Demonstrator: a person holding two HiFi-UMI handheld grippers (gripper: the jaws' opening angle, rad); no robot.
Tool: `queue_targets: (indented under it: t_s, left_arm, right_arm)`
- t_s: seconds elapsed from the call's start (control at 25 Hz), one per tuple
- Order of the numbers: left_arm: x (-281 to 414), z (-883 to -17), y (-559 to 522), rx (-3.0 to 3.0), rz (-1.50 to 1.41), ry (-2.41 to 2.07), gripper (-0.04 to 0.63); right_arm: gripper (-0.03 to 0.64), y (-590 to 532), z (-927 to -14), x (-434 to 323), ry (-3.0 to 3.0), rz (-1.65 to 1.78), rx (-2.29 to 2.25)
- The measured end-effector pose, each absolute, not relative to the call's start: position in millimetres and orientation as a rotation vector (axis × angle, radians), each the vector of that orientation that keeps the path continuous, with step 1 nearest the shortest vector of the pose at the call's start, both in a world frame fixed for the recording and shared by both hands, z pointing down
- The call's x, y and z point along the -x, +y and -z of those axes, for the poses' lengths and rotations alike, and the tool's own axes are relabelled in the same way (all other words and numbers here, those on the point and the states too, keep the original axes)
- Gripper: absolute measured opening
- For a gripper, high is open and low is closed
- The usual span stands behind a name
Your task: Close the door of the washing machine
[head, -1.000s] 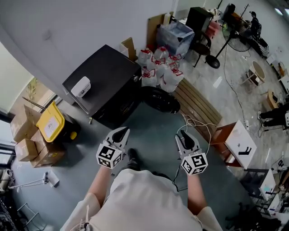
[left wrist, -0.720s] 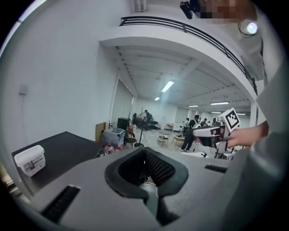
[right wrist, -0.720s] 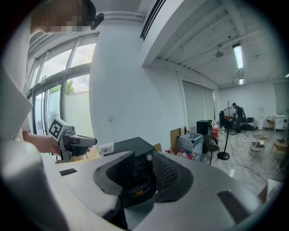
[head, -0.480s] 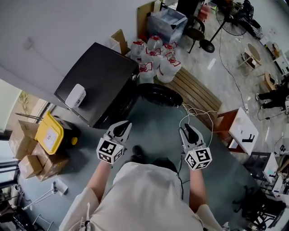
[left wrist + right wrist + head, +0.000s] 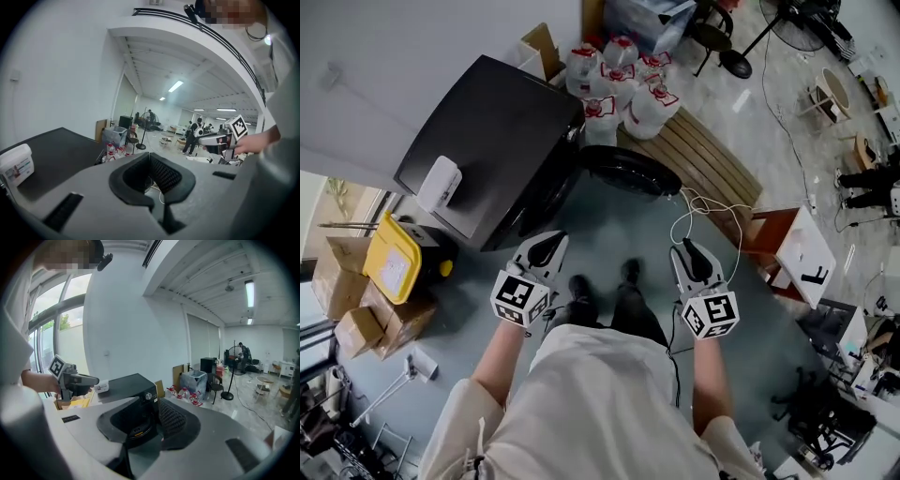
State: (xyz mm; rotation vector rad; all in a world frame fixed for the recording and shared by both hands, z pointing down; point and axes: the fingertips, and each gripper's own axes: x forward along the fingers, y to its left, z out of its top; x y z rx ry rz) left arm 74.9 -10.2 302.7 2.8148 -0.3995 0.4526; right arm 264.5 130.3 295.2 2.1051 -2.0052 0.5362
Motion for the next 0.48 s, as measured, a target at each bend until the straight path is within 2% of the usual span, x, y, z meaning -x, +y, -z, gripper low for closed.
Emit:
queue_targets:
  t_s: [0.48]
  left_arm:
    - [-136,-368,-39,-2.707,-0.503,-0.584,0.009]
  right_arm:
    - [0.144,78,-377,-335,-2.086,-0.684,-1.89]
